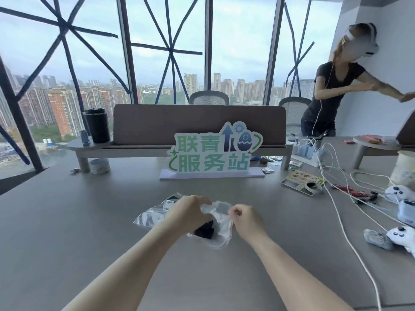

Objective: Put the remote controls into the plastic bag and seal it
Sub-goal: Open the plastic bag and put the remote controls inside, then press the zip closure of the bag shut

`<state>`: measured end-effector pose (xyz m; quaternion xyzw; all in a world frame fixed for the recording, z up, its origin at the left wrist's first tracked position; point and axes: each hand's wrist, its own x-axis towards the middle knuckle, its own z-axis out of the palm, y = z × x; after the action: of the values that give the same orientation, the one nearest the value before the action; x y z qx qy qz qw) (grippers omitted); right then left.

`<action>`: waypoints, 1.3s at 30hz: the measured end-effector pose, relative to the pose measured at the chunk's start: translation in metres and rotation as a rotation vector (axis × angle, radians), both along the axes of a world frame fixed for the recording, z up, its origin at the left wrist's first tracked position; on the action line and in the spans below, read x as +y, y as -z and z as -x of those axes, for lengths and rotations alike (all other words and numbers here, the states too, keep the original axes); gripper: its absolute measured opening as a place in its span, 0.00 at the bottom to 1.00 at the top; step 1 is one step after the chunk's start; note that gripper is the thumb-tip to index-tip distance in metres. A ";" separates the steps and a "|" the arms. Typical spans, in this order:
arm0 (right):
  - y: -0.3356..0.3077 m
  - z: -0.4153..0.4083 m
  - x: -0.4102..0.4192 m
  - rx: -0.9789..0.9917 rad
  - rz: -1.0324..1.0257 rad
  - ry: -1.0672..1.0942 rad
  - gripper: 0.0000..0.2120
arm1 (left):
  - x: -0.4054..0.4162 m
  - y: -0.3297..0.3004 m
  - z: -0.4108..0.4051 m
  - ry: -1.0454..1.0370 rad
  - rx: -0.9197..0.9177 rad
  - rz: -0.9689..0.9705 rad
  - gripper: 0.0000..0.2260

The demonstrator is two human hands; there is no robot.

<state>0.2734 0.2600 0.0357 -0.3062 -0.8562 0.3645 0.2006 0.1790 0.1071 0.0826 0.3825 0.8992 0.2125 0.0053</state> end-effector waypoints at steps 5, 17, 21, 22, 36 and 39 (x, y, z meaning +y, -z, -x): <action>-0.007 0.007 0.004 0.119 0.134 0.067 0.11 | -0.028 0.001 -0.001 -0.032 -0.187 0.281 0.30; -0.148 -0.009 -0.013 0.704 0.283 0.105 0.10 | -0.053 -0.120 0.029 -0.162 -0.280 -0.877 0.09; -0.186 -0.013 -0.016 0.764 0.331 0.098 0.09 | -0.057 -0.141 0.035 -0.063 -0.400 -0.963 0.03; -0.188 -0.013 -0.015 0.752 0.332 0.102 0.08 | -0.058 -0.139 0.036 -0.031 -0.429 -0.960 0.03; -0.188 -0.047 -0.008 0.288 -0.235 0.277 0.09 | -0.044 -0.095 0.025 -0.054 -0.390 -0.889 0.08; -0.194 -0.052 -0.014 0.217 -0.535 0.193 0.10 | -0.035 -0.103 0.015 -0.026 -0.405 -0.911 0.08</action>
<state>0.3251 0.2464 0.2298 -0.2818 -0.8623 0.1360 0.3980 0.1644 0.0719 0.1859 0.2859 0.7005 0.6539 0.0096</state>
